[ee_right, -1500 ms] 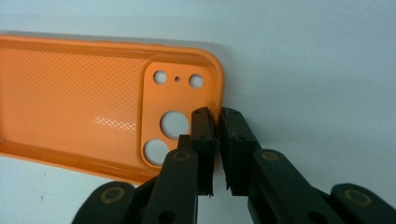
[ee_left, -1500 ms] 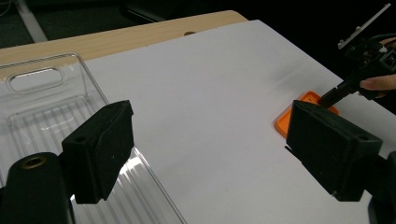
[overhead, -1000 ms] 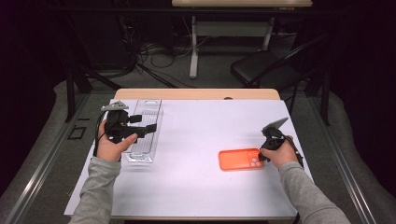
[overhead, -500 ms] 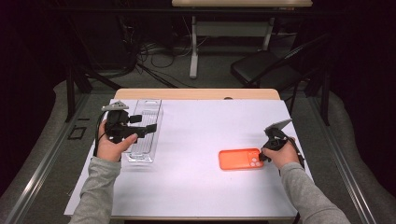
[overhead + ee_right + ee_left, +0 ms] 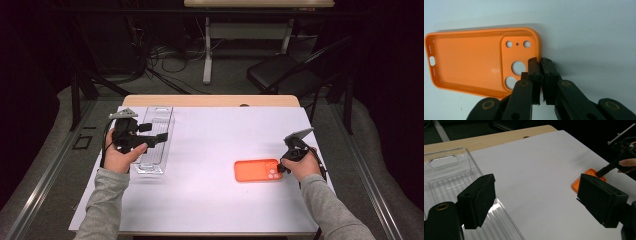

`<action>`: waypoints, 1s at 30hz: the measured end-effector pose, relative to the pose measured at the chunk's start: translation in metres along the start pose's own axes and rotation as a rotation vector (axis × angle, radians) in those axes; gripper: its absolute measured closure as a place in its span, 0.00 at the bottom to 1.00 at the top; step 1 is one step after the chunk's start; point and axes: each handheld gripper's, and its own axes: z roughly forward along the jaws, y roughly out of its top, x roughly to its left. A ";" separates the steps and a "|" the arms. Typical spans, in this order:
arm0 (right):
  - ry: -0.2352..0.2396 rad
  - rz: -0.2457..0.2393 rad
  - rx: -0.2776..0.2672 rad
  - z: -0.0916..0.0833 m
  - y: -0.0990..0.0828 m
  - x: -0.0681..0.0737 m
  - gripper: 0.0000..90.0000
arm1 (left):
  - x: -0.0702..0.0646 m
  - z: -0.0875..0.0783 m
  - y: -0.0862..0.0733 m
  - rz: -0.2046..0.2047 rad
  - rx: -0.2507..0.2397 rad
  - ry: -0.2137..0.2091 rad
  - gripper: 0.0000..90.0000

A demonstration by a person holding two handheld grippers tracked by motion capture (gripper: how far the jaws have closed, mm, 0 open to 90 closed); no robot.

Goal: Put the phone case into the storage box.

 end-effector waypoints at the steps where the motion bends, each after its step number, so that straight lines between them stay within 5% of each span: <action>1: 0.000 -0.002 0.000 0.000 0.000 0.000 0.96 | 0.000 0.000 0.000 0.000 0.000 0.000 0.17; 10: 0.033 0.005 -0.018 0.001 -0.001 -0.003 0.97 | 0.000 0.000 0.000 -0.003 0.003 0.001 0.17; 16: 0.027 0.000 0.024 -0.004 0.000 -0.004 0.97 | 0.000 0.000 0.000 -0.002 0.003 0.001 0.17; 18: 0.030 0.001 0.007 -0.005 -0.001 -0.005 0.97 | 0.000 0.000 0.000 -0.003 0.002 0.000 0.17; 20: 0.071 -0.002 -0.068 -0.002 -0.003 -0.007 0.97 | 0.000 0.000 0.000 -0.003 0.002 0.001 0.17; 23: 0.046 -0.009 -0.019 -0.008 -0.002 -0.005 0.97 | 0.000 0.001 0.000 -0.002 0.003 0.001 0.17; 27: 0.026 -0.025 -0.049 -0.010 -0.003 -0.001 0.97 | 0.000 0.001 0.000 0.000 0.005 0.001 0.17; 30: 0.059 -0.033 -0.096 -0.011 -0.005 0.003 0.97 | -0.001 0.002 0.000 -0.001 0.006 0.001 0.17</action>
